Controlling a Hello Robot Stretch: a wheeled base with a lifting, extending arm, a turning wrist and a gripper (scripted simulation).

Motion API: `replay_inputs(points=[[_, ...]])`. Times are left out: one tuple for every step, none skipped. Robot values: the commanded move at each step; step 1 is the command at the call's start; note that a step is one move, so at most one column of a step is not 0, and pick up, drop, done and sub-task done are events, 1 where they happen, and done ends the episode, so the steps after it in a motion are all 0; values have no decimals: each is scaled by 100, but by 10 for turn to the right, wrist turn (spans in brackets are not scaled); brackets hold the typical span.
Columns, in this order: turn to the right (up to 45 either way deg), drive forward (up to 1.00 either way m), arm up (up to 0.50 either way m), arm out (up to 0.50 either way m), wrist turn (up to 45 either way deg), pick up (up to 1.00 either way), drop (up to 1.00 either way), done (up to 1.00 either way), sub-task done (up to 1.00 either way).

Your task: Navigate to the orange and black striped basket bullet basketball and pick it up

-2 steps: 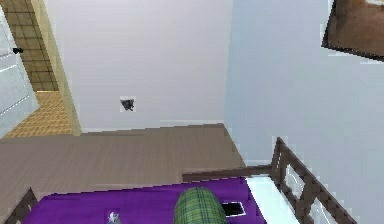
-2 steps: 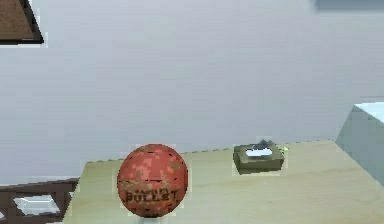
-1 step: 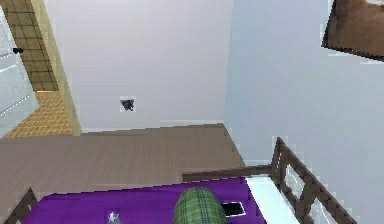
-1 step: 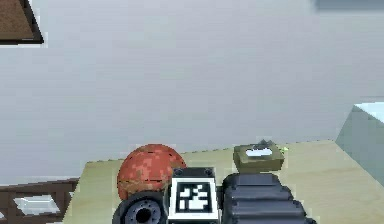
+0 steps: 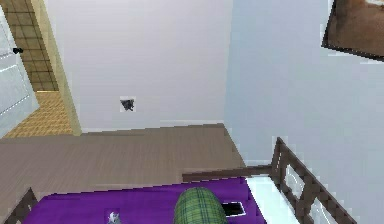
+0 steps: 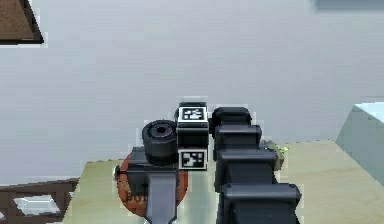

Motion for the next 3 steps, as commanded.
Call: replay_inputs(points=[[0, 0, 0, 0, 450, 0, 0, 0, 0], [0, 0, 0, 0, 450, 0, 0, 0, 0], [0, 0, 0, 0, 450, 0, 0, 0, 0]])
